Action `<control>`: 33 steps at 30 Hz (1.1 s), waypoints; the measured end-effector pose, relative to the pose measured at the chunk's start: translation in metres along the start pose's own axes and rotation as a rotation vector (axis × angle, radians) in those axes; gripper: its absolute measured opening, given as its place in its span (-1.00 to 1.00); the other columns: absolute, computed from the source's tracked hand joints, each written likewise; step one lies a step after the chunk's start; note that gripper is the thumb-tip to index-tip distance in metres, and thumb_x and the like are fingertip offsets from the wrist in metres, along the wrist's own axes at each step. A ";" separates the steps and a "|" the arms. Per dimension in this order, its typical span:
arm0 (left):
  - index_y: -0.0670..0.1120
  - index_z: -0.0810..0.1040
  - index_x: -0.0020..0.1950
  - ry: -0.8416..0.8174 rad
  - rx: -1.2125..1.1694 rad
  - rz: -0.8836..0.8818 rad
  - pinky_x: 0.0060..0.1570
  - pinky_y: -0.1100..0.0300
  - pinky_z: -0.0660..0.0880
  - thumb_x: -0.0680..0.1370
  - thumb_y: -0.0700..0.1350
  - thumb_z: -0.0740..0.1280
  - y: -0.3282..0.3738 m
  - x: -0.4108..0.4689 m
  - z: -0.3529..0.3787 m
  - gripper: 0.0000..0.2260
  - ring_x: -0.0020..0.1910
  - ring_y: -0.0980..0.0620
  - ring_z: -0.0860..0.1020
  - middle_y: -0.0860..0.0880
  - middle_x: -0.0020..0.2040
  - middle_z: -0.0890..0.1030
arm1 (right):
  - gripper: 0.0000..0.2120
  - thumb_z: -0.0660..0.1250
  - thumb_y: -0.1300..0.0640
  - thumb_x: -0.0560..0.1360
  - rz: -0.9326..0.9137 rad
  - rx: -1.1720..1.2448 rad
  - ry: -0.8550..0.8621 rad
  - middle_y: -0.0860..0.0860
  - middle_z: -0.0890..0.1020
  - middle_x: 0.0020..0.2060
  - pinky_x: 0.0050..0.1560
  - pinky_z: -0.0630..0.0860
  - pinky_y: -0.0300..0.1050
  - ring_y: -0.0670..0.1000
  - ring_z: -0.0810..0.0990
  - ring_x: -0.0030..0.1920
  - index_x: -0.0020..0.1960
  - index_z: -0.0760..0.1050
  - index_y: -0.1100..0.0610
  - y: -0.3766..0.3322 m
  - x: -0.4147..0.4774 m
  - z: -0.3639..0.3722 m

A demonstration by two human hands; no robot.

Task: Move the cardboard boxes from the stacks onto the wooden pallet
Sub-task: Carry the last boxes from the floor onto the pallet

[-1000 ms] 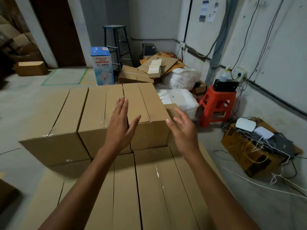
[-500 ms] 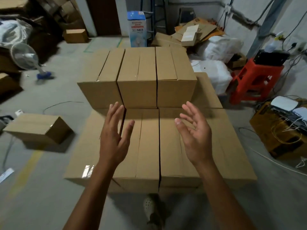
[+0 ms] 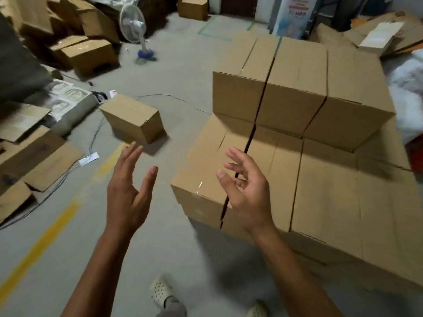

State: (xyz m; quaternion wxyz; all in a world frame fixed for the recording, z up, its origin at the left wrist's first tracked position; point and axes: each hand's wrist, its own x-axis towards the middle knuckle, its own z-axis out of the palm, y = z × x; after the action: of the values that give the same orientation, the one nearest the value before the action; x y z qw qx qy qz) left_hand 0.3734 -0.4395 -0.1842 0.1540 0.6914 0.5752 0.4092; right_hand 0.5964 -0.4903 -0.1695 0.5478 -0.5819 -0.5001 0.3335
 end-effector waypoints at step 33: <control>-0.12 0.32 0.54 -0.275 0.330 -0.270 0.45 0.03 0.25 0.64 0.11 0.26 -0.461 0.437 -0.048 -0.47 0.56 -0.07 0.21 -0.12 0.56 0.30 | -0.46 0.38 0.01 0.58 0.176 -0.447 -0.293 0.07 0.48 0.42 0.30 0.52 0.11 0.05 0.52 0.33 0.51 0.36 0.09 0.125 0.469 0.501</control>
State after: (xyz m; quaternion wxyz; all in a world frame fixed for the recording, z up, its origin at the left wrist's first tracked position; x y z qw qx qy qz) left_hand 0.0305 0.0851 -0.3002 0.1690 0.6732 0.6950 0.1874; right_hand 0.2848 0.1187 -0.3045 0.2965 -0.6751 -0.5825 0.3420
